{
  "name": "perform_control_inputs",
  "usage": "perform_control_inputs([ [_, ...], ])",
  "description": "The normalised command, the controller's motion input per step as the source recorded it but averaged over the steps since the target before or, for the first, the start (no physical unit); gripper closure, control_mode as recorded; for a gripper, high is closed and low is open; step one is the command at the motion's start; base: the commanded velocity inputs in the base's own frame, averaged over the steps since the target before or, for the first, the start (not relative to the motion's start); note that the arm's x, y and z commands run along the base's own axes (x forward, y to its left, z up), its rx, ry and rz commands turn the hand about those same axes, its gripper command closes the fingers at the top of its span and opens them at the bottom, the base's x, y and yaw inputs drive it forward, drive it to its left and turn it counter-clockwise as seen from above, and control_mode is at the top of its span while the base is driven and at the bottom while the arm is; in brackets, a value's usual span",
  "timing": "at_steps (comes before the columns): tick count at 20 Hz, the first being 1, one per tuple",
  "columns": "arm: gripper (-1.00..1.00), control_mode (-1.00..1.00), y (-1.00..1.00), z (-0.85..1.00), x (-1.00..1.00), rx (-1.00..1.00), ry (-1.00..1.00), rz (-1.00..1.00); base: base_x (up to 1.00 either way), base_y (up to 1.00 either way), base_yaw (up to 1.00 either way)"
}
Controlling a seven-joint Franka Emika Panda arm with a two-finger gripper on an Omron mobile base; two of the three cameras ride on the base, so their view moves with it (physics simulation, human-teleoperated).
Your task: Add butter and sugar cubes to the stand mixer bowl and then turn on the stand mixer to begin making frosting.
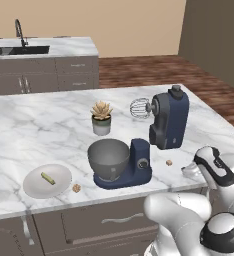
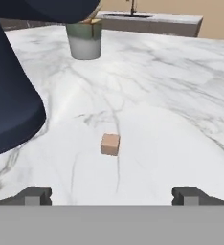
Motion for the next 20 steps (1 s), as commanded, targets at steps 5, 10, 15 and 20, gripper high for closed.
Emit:
perform_control_inputs([
  [5, -1.00, -1.00, 0.12, 0.00, 0.00, 0.03, -0.02, 0.00, 0.00, 0.00, 0.00],
  [10, -1.00, -1.00, 0.21, 0.00, 0.01, 0.00, -0.11, 0.00, 0.00, 0.00, 0.00],
  [15, -1.00, -1.00, 0.14, 0.00, 0.05, 0.00, -0.12, 0.00, 0.00, 0.00, 0.00],
  [20, -1.00, -1.00, 0.07, 0.00, 0.23, 0.03, 0.00, 0.00, 0.00, 0.00, 0.00],
])
